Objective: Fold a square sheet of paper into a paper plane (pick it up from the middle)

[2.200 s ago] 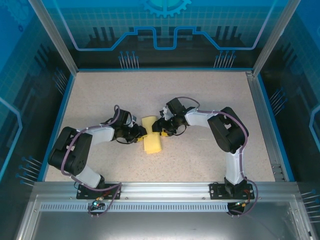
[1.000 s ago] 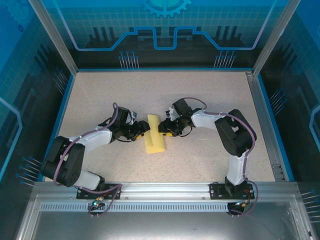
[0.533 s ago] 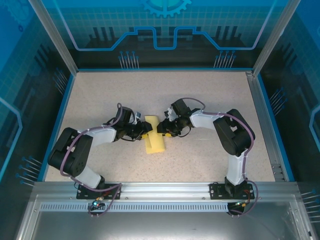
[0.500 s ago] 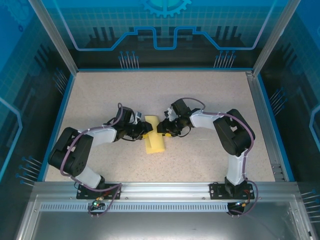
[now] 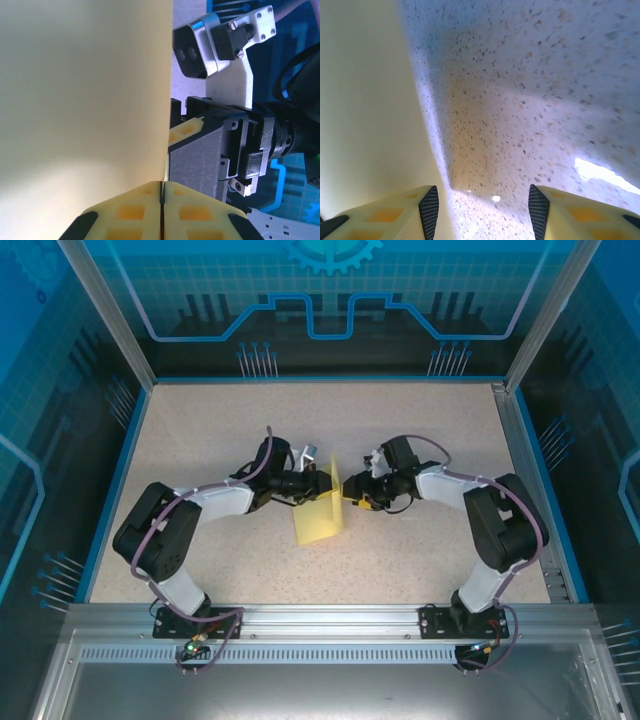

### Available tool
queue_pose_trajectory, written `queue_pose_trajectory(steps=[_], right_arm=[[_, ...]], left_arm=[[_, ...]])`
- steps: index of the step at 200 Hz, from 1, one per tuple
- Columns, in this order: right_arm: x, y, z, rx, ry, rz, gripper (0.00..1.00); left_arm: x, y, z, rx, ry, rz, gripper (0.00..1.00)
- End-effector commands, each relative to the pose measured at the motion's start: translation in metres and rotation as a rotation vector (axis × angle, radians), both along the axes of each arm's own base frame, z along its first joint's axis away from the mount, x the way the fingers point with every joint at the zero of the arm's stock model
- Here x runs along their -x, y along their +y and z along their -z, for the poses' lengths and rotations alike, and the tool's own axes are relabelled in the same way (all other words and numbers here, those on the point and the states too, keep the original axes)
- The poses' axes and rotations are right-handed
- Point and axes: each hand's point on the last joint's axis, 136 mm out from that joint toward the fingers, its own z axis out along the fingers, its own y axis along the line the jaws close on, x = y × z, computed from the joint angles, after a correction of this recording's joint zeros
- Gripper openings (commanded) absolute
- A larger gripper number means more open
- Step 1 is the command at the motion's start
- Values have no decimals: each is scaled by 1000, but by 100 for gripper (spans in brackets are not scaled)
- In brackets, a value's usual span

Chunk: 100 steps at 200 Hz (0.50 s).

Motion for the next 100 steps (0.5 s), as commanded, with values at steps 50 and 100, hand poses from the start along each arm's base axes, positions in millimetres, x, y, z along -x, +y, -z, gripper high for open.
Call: queue_pose_trajectory(steps=[50, 100], right_arm=[[10, -8, -2, 4, -6, -4, 56], [15, 4, -1, -17, -13, -31, 59]], left_arm=[[9, 3, 24, -91, 41, 33, 8], [4, 18, 42, -132, 75, 12, 8]])
